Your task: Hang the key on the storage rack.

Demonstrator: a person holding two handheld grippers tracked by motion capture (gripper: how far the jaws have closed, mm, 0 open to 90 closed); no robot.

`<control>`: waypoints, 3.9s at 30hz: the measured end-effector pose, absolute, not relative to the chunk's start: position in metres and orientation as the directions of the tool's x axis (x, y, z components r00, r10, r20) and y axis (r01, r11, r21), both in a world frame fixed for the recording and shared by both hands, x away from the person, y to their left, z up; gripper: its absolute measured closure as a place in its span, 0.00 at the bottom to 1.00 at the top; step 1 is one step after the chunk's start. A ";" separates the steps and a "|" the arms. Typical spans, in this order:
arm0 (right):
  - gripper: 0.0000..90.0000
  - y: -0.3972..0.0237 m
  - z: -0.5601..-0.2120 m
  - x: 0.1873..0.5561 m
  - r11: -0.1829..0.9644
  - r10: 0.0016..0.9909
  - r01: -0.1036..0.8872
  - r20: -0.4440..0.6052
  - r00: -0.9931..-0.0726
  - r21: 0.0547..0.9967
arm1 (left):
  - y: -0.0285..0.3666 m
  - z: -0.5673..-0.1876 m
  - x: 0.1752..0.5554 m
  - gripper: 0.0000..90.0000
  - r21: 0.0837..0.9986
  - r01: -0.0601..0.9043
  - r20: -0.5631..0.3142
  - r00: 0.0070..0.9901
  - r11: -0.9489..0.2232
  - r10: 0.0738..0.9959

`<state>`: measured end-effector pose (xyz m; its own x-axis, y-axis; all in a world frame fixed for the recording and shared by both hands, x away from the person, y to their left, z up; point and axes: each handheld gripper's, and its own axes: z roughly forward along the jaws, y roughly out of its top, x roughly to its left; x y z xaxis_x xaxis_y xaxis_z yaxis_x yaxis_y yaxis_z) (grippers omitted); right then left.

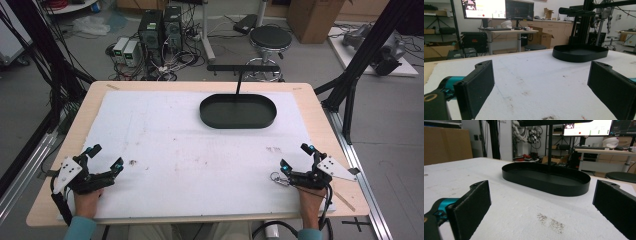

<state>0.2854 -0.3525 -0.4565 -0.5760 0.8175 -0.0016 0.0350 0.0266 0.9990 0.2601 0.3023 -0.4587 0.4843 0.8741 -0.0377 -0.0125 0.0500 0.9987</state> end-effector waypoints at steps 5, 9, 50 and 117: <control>0.01 -0.352 -0.456 0.285 0.020 0.818 0.035 0.004 -0.575 0.999 | 0.302 -0.459 0.260 0.08 0.999 -0.013 -0.036 0.485 0.049 0.874; 0.01 -0.352 -0.456 0.284 0.018 0.818 0.036 0.006 -0.576 0.999 | 0.302 -0.459 0.260 0.08 0.998 -0.017 -0.039 0.485 0.054 0.874; 0.01 -0.329 -0.395 0.307 0.458 0.550 0.259 -0.042 -0.834 0.850 | 0.303 -0.459 0.260 0.08 0.998 -0.016 -0.041 0.487 0.056 0.873; 0.84 -0.333 -0.417 0.327 0.762 0.294 0.310 0.123 -0.948 0.568 | 0.302 -0.459 0.260 0.08 0.998 -0.017 -0.040 0.487 0.056 0.872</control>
